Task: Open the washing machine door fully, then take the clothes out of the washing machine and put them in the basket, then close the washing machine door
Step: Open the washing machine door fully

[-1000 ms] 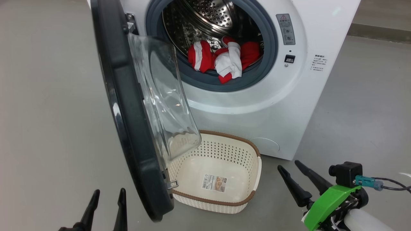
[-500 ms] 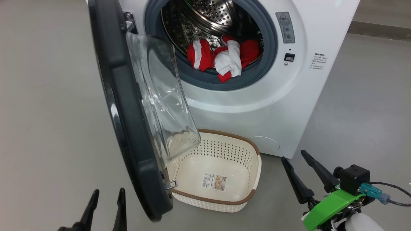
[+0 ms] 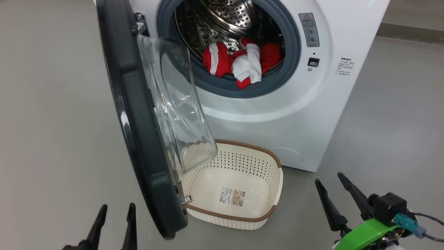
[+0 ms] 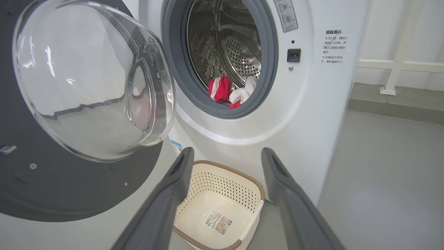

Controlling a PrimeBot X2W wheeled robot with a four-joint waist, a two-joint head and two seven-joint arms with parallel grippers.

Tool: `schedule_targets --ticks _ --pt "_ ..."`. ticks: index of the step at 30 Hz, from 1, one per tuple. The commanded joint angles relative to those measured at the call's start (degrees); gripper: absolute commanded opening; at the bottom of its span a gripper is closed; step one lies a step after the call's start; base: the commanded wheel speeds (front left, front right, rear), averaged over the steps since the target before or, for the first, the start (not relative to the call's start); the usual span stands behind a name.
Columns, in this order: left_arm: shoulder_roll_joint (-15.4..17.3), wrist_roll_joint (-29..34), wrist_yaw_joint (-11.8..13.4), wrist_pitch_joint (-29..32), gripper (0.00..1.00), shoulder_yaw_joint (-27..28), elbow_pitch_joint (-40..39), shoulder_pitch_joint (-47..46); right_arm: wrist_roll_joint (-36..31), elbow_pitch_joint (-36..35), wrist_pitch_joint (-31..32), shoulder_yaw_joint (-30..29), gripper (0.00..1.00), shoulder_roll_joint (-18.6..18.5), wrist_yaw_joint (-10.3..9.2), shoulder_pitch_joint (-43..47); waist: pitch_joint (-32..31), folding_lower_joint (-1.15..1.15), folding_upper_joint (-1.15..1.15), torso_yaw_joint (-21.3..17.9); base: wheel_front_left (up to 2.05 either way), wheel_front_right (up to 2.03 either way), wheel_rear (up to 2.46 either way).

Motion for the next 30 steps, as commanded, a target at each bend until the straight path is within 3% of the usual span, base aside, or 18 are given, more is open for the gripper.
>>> schedule_targets --ticks 1,14,16,17,23,30 --pt "0.43 0.34 -0.07 -0.46 1.0 1.79 -1.4 -2.23 -0.54 -0.97 -0.54 0.79 1.0 -0.24 0.36 -0.08 0.01 0.0 0.0 0.03 0.0 0.0 0.0" --pt "0.43 -0.04 0.31 -0.46 1.0 1.53 -1.45 -2.44 -2.75 -0.07 -0.54 -1.32 1.0 0.79 0.36 0.47 0.33 0.0 0.0 -0.23 0.0 0.0 0.0" --pt "0.43 -1.05 0.42 -0.46 0.28 1.89 -1.57 -2.56 -2.78 -0.09 -0.54 -1.45 1.0 0.85 0.36 0.37 0.23 0.0 0.0 -0.2 0.0 0.0 0.0" --pt "0.43 -1.55 0.49 -0.46 0.0 2.16 -1.81 -2.62 -2.79 -0.16 -0.54 -1.5 1.0 0.9 0.36 0.34 0.16 0.0 0.0 -0.18 0.0 0.0 0.0" --pt "0.43 -3.48 0.39 -0.46 0.0 4.68 -5.5 -3.3 -3.03 -0.47 -0.54 -1.8 1.0 1.23 0.36 0.48 -0.09 0.0 0.0 0.15 0.0 0.0 0.0" --pt "0.43 -4.13 1.67 -0.46 0.0 6.34 -19.88 -5.12 -3.38 -1.37 -0.54 -2.28 1.0 1.37 0.36 0.24 0.15 0.0 0.0 0.46 0.0 0.0 0.0"
